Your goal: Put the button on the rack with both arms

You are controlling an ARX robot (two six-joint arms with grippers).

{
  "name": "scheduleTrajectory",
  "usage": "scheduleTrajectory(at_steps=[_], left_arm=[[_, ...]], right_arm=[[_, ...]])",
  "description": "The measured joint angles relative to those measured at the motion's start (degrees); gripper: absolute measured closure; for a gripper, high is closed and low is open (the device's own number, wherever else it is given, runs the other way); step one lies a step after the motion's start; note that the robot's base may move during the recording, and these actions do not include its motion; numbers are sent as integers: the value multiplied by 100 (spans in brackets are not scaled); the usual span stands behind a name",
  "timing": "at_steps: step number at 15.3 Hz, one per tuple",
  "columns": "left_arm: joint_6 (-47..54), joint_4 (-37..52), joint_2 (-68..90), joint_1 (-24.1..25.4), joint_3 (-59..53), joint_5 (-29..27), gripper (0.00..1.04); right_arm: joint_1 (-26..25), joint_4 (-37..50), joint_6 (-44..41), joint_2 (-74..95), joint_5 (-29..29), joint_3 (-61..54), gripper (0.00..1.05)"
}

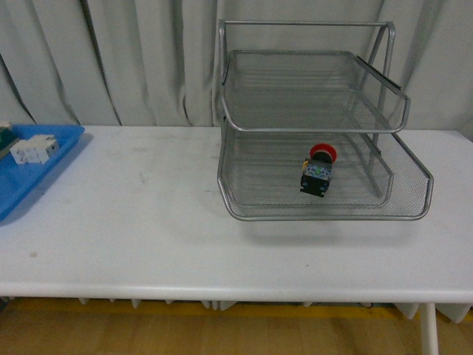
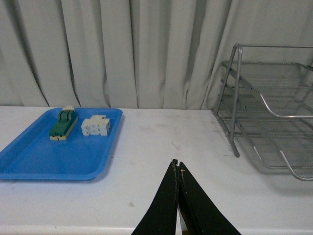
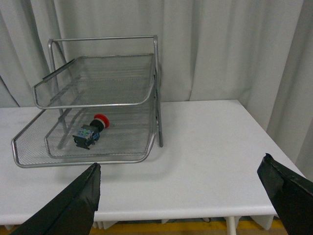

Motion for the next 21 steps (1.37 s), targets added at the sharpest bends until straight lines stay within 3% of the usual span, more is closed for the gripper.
scheduleTrajectory(at_steps=[4, 5, 11, 12, 19, 21], left_arm=[[0, -424, -363, 0, 2, -2, 103], [0, -1362, -1047, 0, 2, -4, 103], [0, -1298, -1224, 2, 2, -2, 103], [-2, -1311, -1224, 2, 2, -4, 98], [-2, -1311, -1224, 2, 2, -2, 9], [0, -1311, -1224, 2, 2, -2, 7]], right_arm=[[0, 0, 0, 0, 0, 0, 6], [0, 0, 2, 0, 0, 0, 6], [0, -2, 0, 0, -2, 0, 6], [0, 2, 0, 0, -2, 0, 6], [0, 0, 0, 0, -2, 0, 6], [0, 0, 2, 0, -2, 0, 6]])
